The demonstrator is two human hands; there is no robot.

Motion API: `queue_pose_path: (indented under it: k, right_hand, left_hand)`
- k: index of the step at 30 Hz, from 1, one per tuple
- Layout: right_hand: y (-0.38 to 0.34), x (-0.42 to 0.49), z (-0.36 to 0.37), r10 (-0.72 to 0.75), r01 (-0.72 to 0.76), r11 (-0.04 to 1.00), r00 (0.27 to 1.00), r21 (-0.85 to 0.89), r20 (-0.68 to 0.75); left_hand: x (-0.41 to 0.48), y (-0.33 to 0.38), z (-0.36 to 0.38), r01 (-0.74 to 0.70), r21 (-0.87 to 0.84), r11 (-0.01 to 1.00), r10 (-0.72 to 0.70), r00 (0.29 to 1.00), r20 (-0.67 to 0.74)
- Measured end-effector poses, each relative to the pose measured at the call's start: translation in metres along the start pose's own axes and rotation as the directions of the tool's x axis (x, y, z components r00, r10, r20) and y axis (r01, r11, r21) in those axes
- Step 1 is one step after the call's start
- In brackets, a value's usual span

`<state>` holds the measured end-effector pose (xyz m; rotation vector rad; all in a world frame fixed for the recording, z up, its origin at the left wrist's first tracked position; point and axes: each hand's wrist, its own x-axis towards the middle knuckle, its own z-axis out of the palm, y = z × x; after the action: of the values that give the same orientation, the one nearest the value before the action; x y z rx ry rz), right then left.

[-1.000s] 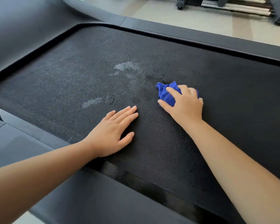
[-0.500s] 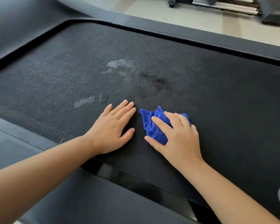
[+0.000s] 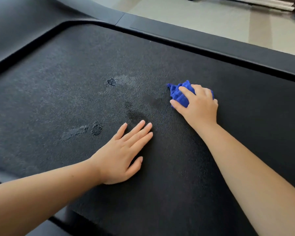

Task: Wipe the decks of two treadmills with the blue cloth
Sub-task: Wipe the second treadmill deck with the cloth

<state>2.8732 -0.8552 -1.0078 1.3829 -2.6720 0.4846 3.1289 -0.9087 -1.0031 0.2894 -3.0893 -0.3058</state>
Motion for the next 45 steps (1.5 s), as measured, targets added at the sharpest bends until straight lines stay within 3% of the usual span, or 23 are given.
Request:
queue_pose_path:
  k: [8, 15, 20, 24, 28, 32, 36, 39, 45]
  right_hand:
    - [0.022, 0.079, 0.012, 0.012, -0.012, 1.0, 1.0, -0.014, -0.007]
    - [0.034, 0.13, 0.014, 0.136, -0.137, 0.991, 0.99, 0.007, 0.025]
    - [0.022, 0.076, 0.004, 0.09, -0.091, 0.995, 0.995, 0.036, 0.037]
    - [-0.005, -0.032, -0.007, -0.018, 0.024, 0.998, 0.994, 0.055, -0.106]
    - [-0.018, -0.1, -0.015, -0.095, 0.096, 0.995, 0.984, 0.0, -0.151]
    - [-0.013, -0.065, -0.01, -0.079, 0.081, 0.997, 0.985, 0.009, -0.157]
    - [0.004, 0.021, -0.004, 0.133, -0.134, 0.99, 0.991, 0.032, 0.018]
    - [0.01, 0.055, 0.0, 0.203, -0.204, 0.979, 0.977, 0.017, 0.06]
    - [-0.007, -0.032, -0.012, 0.129, -0.129, 0.992, 0.992, -0.001, 0.014]
  left_hand:
    - [0.0, 0.001, -0.002, -0.002, 0.006, 1.0, 0.002, 1.0, 0.019]
    - [0.0, 0.0, -0.004, -0.004, 0.013, 1.0, 0.003, 1.0, 0.028]
    - [0.001, 0.001, -0.004, 0.0, 0.024, 1.0, 0.0, 1.0, 0.027]
    - [0.001, 0.002, -0.003, 0.004, 0.023, 1.0, -0.004, 1.0, 0.029]
    - [0.001, 0.001, -0.002, 0.005, 0.015, 1.0, -0.006, 1.0, 0.021]
    - [-0.001, -0.001, -0.002, -0.005, -0.001, 1.0, 0.005, 1.0, 0.02]
    - [-0.001, -0.001, -0.002, -0.007, -0.021, 1.0, 0.008, 1.0, 0.03]
    - [-0.002, 0.0, -0.002, 0.002, -0.032, 0.999, -0.001, 0.999, 0.037]
    - [0.0, 0.001, -0.001, 0.004, -0.017, 1.0, -0.004, 1.0, 0.022]
